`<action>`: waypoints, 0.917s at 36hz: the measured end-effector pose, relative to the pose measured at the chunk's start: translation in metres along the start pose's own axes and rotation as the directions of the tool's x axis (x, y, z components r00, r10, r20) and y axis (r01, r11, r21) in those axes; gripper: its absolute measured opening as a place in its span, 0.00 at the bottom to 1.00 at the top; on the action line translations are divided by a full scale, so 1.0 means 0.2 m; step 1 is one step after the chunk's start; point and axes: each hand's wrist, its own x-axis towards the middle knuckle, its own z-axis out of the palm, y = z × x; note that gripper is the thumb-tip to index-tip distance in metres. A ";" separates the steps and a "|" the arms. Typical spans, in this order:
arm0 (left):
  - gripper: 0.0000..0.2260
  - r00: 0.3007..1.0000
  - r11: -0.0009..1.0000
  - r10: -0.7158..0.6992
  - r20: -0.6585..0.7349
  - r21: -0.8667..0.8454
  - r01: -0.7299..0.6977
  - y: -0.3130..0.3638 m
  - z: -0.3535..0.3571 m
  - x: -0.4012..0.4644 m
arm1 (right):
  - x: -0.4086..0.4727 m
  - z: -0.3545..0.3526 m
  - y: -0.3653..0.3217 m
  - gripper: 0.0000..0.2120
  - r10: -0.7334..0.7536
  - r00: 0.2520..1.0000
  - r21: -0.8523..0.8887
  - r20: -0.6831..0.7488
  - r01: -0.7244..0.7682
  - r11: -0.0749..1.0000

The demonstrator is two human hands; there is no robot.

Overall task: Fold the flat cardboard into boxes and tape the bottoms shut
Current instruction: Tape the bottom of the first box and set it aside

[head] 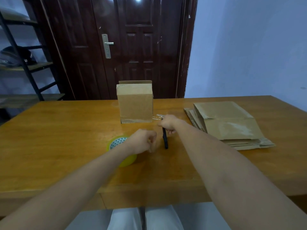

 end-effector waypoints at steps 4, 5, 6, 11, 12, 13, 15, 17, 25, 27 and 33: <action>0.11 0.999 1.000 -0.009 0.034 -0.014 0.009 0.00 -0.01 0.02 | 0.00 -0.01 0.01 0.10 0.002 1.000 0.003 0.005 -0.002 1.000; 0.13 0.999 0.998 -0.013 0.050 -0.053 0.015 0.00 -0.02 0.02 | 0.00 -0.01 0.01 0.10 0.003 1.000 0.005 0.003 -0.003 1.000; 0.14 0.998 0.995 -0.009 0.059 -0.096 0.015 0.00 -0.02 0.02 | 0.00 -0.01 0.02 0.10 0.005 1.000 0.007 -0.001 -0.005 1.000; 0.15 0.995 0.985 0.006 0.098 -0.174 0.011 0.01 -0.04 0.00 | 0.01 -0.01 0.02 0.14 0.013 1.000 0.014 -0.016 -0.012 1.000; 0.14 0.994 0.988 -0.005 0.113 -0.154 0.022 0.01 -0.04 0.00 | 0.01 -0.01 0.02 0.15 0.014 1.000 0.020 -0.016 -0.014 1.000; 0.13 0.992 0.989 -0.017 0.125 -0.145 0.036 0.02 -0.04 0.00 | 0.01 -0.01 0.02 0.16 0.015 1.000 0.023 -0.016 -0.015 1.000; 0.12 0.990 0.983 -0.034 0.136 -0.176 0.058 0.02 -0.04 0.00 | 0.01 -0.01 0.01 0.17 0.014 1.000 0.023 -0.014 -0.014 1.000; 0.12 0.991 0.960 -0.056 0.120 -0.266 0.086 0.02 -0.03 -0.01 | 0.01 -0.02 0.01 0.17 0.007 1.000 0.026 -0.012 -0.007 1.000; 0.10 0.995 0.767 -0.036 -0.092 -0.641 -0.032 0.00 -0.20 -0.03 | 0.00 -0.04 -0.03 0.11 0.040 0.999 0.295 0.025 -0.046 0.954; 0.10 0.985 0.640 -0.057 -0.160 -0.763 -0.087 -0.01 -0.28 -0.03 | 0.00 -0.05 -0.04 0.11 0.023 0.999 0.393 0.033 -0.034 0.919; 0.22 0.958 0.143 -0.122 -0.258 -0.960 -0.240 -0.04 -0.41 -0.01 | -0.03 -0.09 -0.10 0.13 -0.011 0.999 0.576 0.040 -0.014 0.817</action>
